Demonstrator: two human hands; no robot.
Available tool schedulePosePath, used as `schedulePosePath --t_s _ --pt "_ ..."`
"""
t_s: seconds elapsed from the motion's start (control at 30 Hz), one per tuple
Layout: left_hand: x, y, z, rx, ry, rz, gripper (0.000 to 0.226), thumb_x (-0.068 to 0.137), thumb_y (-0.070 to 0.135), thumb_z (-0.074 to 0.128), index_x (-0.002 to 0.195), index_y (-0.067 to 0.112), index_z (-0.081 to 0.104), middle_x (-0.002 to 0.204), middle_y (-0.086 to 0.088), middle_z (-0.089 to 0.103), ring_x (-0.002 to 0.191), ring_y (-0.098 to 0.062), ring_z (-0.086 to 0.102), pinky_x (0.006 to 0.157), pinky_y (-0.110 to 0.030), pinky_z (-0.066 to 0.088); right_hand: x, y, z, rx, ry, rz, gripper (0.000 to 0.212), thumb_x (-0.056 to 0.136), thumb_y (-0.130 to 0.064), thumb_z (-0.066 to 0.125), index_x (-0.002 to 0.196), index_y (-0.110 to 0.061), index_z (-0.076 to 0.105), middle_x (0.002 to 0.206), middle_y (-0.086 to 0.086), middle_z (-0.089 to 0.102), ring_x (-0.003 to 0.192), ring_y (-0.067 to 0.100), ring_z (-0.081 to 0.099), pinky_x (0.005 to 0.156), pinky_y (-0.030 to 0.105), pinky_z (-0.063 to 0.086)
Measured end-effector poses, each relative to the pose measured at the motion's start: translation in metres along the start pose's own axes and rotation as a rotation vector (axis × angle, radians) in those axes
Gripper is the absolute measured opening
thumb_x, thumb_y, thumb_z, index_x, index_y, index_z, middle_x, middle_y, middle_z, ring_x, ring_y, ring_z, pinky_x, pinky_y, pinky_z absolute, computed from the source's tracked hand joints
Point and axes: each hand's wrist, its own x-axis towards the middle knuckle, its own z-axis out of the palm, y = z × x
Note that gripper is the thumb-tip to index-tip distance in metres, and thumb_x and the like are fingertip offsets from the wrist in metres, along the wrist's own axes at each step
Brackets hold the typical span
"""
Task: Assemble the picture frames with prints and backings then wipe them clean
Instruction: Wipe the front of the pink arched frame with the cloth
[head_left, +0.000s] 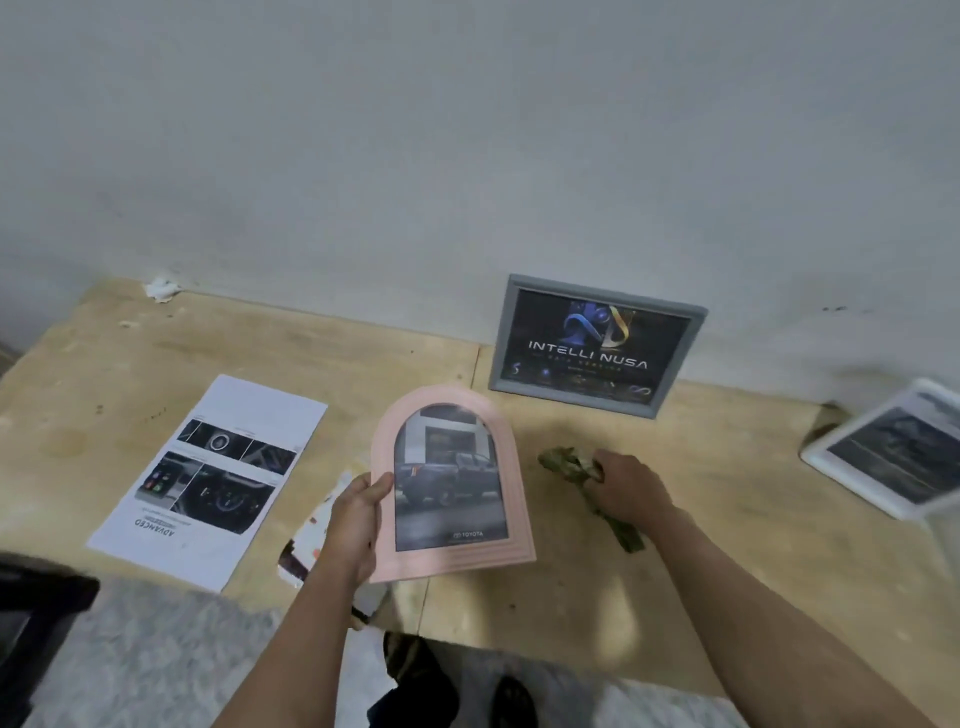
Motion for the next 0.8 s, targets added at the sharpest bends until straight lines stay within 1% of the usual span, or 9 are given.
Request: schedulePosePath --t_s 0.1,0.17,0.23,0.33,0.47,0.57,0.63,0.7,0.8 --pt "-0.022 -0.026 0.022 0.027 -0.027 -0.025 0.02 0.1 0.018 0.054 0.114 0.007 0.063 0.107 -0.023 0.072 0.097 -0.042 0.069 0.083 -0.053 0.057 -0.042 0.043 0.018 -0.034 -0.076 0.002 0.013 0.082 -0.033 0.057 0.093 -0.025 0.055 0.097 0.0 0.061 0.087 0.021 0.057 0.067 0.03 0.04" --pt "-0.037 -0.045 0.04 0.049 -0.043 -0.036 0.019 0.099 0.017 0.055 0.113 0.008 0.063 0.107 -0.022 0.072 0.099 -0.043 0.068 0.087 -0.057 0.055 -0.065 0.068 0.025 -0.018 -0.194 -0.012 0.017 0.083 -0.037 0.061 0.088 -0.022 0.056 0.094 0.003 0.059 0.085 0.022 0.056 0.066 0.03 0.039" --pt "-0.048 -0.058 0.05 0.063 -0.047 -0.047 0.023 0.099 0.017 0.055 0.117 0.005 0.061 0.109 -0.024 0.071 0.101 -0.046 0.067 0.088 -0.06 0.054 -0.078 0.083 0.03 0.033 -0.241 -0.009 0.023 0.087 -0.04 0.06 0.083 -0.018 0.055 0.089 0.004 0.057 0.083 0.023 0.054 0.063 0.03 0.036" --pt "-0.063 -0.072 0.061 0.075 -0.057 -0.043 0.026 0.099 0.016 0.055 0.121 0.002 0.058 0.113 -0.027 0.069 0.105 -0.048 0.065 0.085 -0.06 0.055 -0.09 0.102 0.031 0.171 -0.152 0.066 0.021 0.089 -0.036 0.06 0.084 -0.016 0.053 0.085 0.004 0.053 0.08 0.021 0.05 0.058 0.029 0.032" --pt "-0.075 -0.078 0.064 0.083 -0.046 -0.024 0.023 0.099 0.017 0.054 0.119 0.006 0.059 0.11 -0.022 0.071 0.099 -0.042 0.068 0.081 -0.053 0.057 -0.095 0.116 0.032 0.319 -0.081 0.12 0.009 0.085 -0.017 0.06 0.085 -0.014 0.051 0.085 0.007 0.054 0.081 0.023 0.05 0.057 0.029 0.031" --pt "-0.081 -0.079 0.063 0.065 -0.049 -0.02 0.013 0.1 0.016 0.053 0.106 0.012 0.063 0.1 -0.018 0.072 0.084 -0.035 0.069 0.064 -0.043 0.06 -0.098 0.111 0.032 0.43 -0.034 0.143 0.002 0.086 -0.01 0.053 0.085 -0.01 0.051 0.082 0.007 0.052 0.08 0.024 0.05 0.06 0.032 0.032" --pt "-0.085 -0.079 0.063 0.055 -0.049 -0.015 0.013 0.1 0.015 0.052 0.104 0.013 0.064 0.095 -0.016 0.074 0.079 -0.034 0.07 0.055 -0.039 0.058 -0.096 0.107 0.037 0.426 -0.014 0.139 0.008 0.091 -0.009 0.045 0.085 -0.008 0.05 0.087 0.012 0.054 0.085 0.028 0.052 0.068 0.035 0.037" --pt "-0.088 -0.078 0.062 0.053 -0.052 -0.005 0.014 0.099 0.015 0.052 0.107 0.012 0.064 0.095 -0.016 0.074 0.078 -0.033 0.071 0.054 -0.038 0.058 -0.093 0.104 0.041 0.416 0.009 0.15 0.018 0.096 -0.014 0.038 0.093 -0.006 0.055 0.101 0.017 0.059 0.095 0.031 0.056 0.075 0.036 0.04" --pt "-0.089 -0.079 0.059 0.067 -0.035 0.002 0.017 0.098 0.015 0.054 0.111 0.008 0.063 0.099 -0.019 0.073 0.081 -0.035 0.071 0.056 -0.037 0.058 -0.095 0.092 0.036 0.511 0.024 0.215 0.025 0.1 -0.024 0.04 0.1 -0.009 0.059 0.111 0.017 0.062 0.103 0.032 0.058 0.075 0.032 0.04"
